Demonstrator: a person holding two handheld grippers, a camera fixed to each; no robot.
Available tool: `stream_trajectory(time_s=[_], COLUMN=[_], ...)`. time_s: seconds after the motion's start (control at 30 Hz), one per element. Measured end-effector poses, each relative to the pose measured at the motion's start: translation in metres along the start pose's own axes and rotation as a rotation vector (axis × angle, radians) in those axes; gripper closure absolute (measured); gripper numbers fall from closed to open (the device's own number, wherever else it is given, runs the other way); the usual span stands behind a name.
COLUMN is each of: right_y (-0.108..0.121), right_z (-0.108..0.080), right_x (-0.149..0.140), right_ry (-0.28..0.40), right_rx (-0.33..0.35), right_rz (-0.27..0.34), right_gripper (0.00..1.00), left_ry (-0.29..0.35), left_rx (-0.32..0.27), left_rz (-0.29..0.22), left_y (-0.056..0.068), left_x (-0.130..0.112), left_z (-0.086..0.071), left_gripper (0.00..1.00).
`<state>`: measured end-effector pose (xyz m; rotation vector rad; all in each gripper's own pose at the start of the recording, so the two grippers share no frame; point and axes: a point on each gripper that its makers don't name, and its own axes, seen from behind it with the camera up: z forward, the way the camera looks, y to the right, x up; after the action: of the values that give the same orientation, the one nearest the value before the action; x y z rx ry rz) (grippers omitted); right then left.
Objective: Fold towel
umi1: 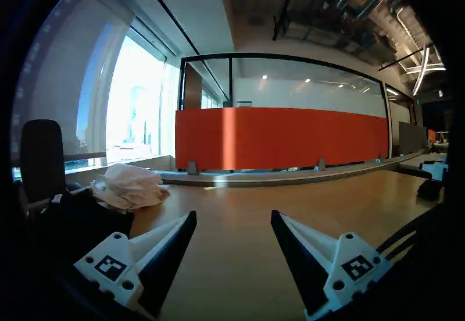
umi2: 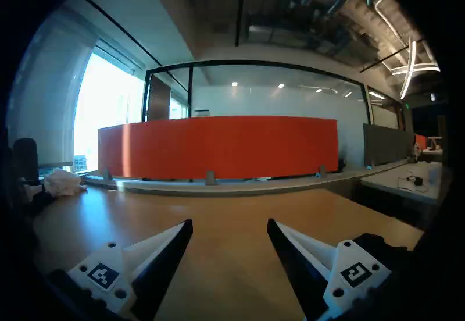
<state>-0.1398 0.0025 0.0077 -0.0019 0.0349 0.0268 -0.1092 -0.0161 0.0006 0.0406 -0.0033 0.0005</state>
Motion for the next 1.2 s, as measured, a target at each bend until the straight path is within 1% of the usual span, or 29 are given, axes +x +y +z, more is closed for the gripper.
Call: stream_trajectory(time_s=[0.2,0.37,0.57,0.77,1.2], right_y=[0.004,0.001,-0.004,-0.011,-0.011], right_z=[0.001,0.000,-0.002,-0.003,-0.003], right_x=[-0.006,-0.008,-0.005,-0.005,-0.003], right_ry=[-0.003,-0.004,0.002,0.004,0.004], right_rx=[-0.013,-0.002,0.007,0.017,0.014], right_rz=[-0.009,-0.003,-0.017,-0.018,-0.017], right_gripper=[0.01,0.01,0.01,0.01,0.01], left_ry=[0.000,0.000,0.000,0.000,0.000], left_rx=[0.000,0.000,0.000,0.000,0.000], left_rz=[0.000,0.000,0.000,0.000,0.000], left_y=[0.000,0.000,0.000,0.000,0.000], left_x=[0.000,0.000,0.000,0.000,0.000], left_z=[0.000,0.000,0.000,0.000,0.000], left_gripper=[0.06,0.06,0.06,0.06,0.06])
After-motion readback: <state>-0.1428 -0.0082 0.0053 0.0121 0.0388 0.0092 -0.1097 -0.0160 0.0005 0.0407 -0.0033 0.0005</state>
